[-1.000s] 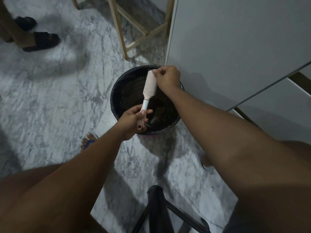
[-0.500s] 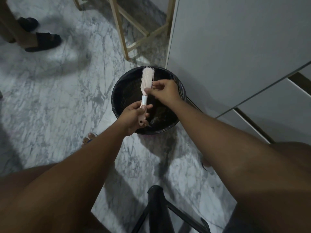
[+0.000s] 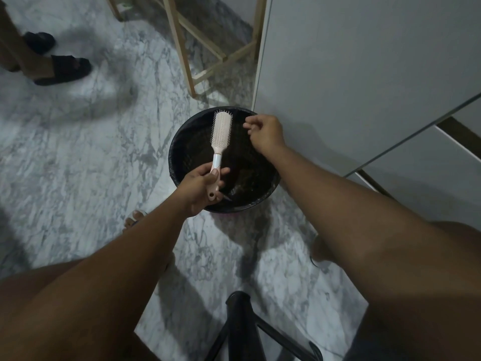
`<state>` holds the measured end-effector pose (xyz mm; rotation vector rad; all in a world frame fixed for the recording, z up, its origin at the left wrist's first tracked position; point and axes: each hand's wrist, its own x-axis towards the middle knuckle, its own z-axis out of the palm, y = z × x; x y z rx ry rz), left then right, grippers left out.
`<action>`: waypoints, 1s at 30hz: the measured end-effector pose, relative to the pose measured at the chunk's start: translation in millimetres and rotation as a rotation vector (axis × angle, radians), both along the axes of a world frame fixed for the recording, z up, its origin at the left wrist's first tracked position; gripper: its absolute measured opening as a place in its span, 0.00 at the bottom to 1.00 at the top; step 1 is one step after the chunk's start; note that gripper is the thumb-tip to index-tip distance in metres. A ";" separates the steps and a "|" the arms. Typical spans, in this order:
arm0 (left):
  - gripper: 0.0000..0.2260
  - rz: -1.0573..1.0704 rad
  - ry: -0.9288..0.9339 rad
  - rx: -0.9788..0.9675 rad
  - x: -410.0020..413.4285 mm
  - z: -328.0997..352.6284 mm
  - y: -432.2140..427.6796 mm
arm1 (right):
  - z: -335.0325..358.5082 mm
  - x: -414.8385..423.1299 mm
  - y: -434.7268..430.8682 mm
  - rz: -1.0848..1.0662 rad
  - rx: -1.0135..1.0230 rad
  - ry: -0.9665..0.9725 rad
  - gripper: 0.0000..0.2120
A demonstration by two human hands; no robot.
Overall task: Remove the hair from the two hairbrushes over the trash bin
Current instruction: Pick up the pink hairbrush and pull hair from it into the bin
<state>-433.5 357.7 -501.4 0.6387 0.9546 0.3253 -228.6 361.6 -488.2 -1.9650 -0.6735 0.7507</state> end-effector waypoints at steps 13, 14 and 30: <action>0.11 -0.118 0.013 0.042 4.0 9.0 -6.4 | 13.5 -9.6 20.3 -0.058 0.002 -0.133 0.12; 0.11 -0.117 0.007 0.039 3.8 9.3 -6.2 | 14.1 -8.4 21.6 -0.058 -0.008 -0.151 0.10; 0.15 -0.012 -0.031 -0.025 -6.1 13.2 4.2 | 16.8 -27.2 -15.7 0.255 -0.007 0.349 0.21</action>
